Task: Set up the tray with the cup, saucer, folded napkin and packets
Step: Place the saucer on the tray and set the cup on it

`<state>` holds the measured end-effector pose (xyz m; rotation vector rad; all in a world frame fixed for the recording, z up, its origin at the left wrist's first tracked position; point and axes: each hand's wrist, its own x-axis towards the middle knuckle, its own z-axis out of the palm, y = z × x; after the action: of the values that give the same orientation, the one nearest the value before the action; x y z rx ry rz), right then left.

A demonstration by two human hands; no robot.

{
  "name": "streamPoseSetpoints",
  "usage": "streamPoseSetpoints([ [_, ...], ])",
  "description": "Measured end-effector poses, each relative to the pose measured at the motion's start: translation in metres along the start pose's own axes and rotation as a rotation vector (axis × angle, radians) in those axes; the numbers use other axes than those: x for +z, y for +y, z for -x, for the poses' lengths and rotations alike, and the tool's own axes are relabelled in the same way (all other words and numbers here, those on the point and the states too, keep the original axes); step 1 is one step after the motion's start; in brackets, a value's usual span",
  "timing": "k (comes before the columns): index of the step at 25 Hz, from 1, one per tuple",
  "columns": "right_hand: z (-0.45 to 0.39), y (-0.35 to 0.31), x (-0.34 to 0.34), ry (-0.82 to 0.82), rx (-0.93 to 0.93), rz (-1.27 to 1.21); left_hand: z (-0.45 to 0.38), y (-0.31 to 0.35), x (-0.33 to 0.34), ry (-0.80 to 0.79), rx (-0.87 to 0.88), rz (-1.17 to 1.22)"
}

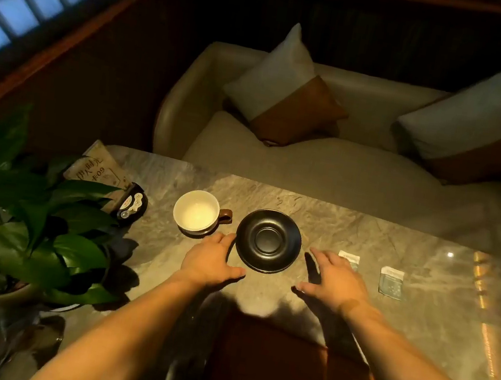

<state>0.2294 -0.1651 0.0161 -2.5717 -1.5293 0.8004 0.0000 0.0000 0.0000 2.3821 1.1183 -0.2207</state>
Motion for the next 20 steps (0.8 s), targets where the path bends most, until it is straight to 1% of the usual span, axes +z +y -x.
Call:
streamPoseSetpoints([
  [2,-0.010,0.000,0.004,0.015,0.010,-0.018,-0.007,0.003,0.006,0.018,-0.041,0.073],
  [7,-0.038,0.000,0.022,-0.014,-0.005,0.016,-0.021,0.001,0.027,0.020,-0.108,0.191],
  [12,-0.060,0.002,0.027,-0.049,0.027,-0.036,-0.031,0.002,0.033,0.103,-0.020,0.231],
  [14,-0.063,0.002,0.031,-0.052,0.036,-0.051,-0.032,0.001,0.037,0.137,-0.002,0.209],
  [17,-0.067,0.003,0.033,-0.058,0.057,-0.066,-0.034,0.000,0.040,0.148,0.014,0.153],
  [20,-0.070,0.003,0.033,-0.067,0.066,-0.091,-0.036,0.003,0.040,0.197,0.036,0.156],
])
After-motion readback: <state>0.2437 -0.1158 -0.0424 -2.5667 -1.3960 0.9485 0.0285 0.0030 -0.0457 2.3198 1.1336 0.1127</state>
